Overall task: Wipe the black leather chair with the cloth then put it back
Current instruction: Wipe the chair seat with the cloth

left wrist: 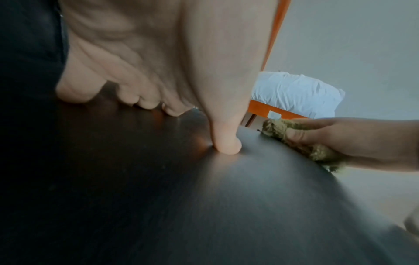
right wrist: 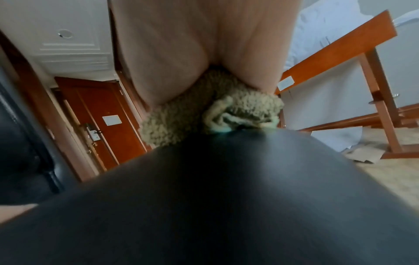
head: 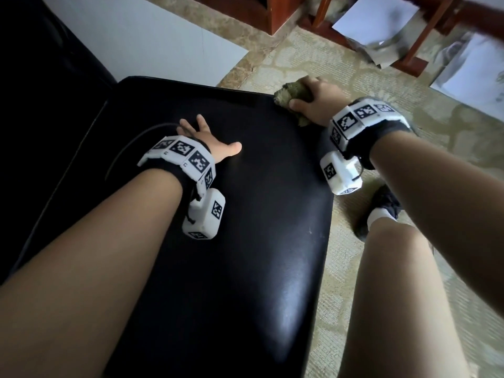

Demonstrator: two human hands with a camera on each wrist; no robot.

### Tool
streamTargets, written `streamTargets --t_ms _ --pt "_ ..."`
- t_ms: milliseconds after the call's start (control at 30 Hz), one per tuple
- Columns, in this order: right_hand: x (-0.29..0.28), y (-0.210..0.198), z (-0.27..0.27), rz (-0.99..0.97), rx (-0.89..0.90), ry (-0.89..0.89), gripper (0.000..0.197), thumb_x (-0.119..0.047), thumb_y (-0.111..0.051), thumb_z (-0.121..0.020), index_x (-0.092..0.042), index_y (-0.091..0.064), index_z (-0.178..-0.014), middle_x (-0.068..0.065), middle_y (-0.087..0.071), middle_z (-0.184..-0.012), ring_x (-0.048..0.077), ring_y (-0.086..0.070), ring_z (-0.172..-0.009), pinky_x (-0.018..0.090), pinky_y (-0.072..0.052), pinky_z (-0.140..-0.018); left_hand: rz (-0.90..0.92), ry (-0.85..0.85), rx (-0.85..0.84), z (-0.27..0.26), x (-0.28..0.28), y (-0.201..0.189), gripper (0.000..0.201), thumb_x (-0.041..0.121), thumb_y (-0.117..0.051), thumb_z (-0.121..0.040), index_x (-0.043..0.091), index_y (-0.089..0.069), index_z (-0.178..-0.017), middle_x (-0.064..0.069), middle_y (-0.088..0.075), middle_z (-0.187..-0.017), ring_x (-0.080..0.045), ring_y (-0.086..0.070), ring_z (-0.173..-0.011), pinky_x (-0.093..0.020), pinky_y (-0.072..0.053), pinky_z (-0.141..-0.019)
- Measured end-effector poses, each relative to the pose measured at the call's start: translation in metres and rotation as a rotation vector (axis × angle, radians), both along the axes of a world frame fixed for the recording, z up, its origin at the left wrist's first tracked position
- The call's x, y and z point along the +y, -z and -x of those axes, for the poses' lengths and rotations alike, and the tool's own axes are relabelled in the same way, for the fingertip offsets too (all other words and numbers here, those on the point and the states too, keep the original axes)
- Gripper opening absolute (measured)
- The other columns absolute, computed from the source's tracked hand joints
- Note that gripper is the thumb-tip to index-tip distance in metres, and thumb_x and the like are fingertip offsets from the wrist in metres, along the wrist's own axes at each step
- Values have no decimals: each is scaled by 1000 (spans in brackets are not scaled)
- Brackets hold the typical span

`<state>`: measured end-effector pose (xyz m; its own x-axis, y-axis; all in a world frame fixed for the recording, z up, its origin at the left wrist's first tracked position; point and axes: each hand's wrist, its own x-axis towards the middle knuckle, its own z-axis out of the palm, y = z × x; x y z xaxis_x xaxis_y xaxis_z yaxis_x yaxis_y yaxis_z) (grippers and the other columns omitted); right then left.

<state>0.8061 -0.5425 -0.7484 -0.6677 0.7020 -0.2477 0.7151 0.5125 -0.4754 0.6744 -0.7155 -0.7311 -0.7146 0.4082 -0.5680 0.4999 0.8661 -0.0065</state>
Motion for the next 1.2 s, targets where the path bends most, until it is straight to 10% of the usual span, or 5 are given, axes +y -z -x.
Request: streamTargets --t_ms 500,733,867,1033,1200 --pt "-12 13 -17 87 -108 426 51 -41 -42 -93 -10 -36 -133 23 -45 -130 39 -44 -119 41 -36 -97 31 140 4 0 -12 -8 102 66 -49 -83 19 12 -149 -14 13 -156 -28 4 -145 -50 -11 -113" --pt "-14 1 16 92 -110 311 45 -31 -38 -96 -8 -39 -135 20 -43 -135 37 -42 -123 41 -35 -100 39 136 13 3 -13 -9 102 68 -47 -82 18 13 -149 -14 12 -156 -28 4 -145 -52 -16 -112" --pt "-34 -12 44 194 -43 303 52 -50 -39 -92 -33 -29 -141 13 -23 -147 38 -28 -132 48 -29 -108 36 155 -2 7 -14 -10 103 70 -46 -81 19 12 -149 -15 11 -156 -29 1 -145 -51 -17 -113" --pt "-35 -6 23 233 15 197 55 -36 -46 -92 -30 -22 -141 8 -23 -143 30 -33 -128 29 -32 -94 12 273 13 23 -28 -22 91 67 -46 -83 28 1 -150 -6 0 -158 -32 -17 -142 -48 -27 -107" --pt "-42 -4 26 124 -163 181 65 -46 -40 -95 -29 -6 -148 12 -7 -152 36 -27 -134 39 -25 -109 -102 165 46 66 -61 -19 94 65 -53 -80 28 -2 -150 -5 10 -158 -23 6 -144 -50 -8 -115"
